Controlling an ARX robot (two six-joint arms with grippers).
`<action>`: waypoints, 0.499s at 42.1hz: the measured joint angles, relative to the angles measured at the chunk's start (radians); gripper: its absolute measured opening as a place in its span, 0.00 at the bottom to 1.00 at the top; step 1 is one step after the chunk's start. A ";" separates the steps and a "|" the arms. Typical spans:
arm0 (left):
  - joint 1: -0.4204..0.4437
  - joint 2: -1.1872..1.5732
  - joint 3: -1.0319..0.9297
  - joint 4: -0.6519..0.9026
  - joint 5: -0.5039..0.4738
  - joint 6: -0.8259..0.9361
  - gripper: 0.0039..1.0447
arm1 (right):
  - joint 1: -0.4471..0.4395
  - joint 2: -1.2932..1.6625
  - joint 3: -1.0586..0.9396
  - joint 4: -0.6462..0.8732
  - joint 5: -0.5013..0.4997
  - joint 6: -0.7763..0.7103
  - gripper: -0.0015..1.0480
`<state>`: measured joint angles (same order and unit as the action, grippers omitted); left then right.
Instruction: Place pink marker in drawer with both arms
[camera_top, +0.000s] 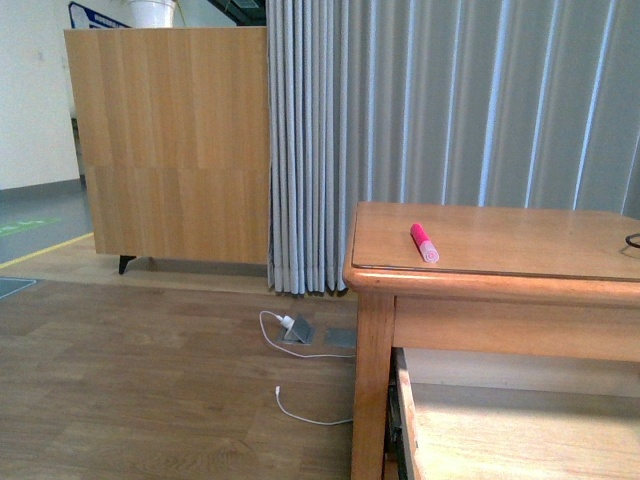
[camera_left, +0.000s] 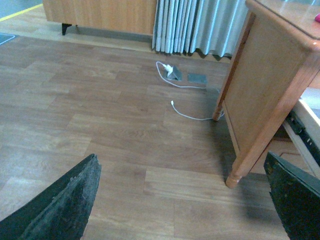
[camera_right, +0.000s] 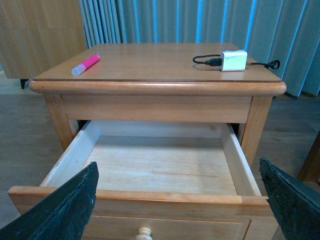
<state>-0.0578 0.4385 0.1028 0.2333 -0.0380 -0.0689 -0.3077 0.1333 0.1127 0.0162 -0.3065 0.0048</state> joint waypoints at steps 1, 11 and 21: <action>-0.001 0.029 0.010 0.022 0.011 0.003 0.94 | 0.000 0.000 0.000 0.000 0.000 0.000 0.92; -0.121 0.541 0.243 0.319 0.051 0.113 0.94 | 0.000 0.000 0.000 0.000 0.000 0.000 0.92; -0.240 0.879 0.503 0.385 0.060 0.138 0.94 | 0.001 -0.001 0.000 0.000 0.000 0.000 0.92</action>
<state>-0.2974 1.3174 0.6056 0.6182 0.0223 0.0689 -0.3069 0.1326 0.1123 0.0162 -0.3069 0.0044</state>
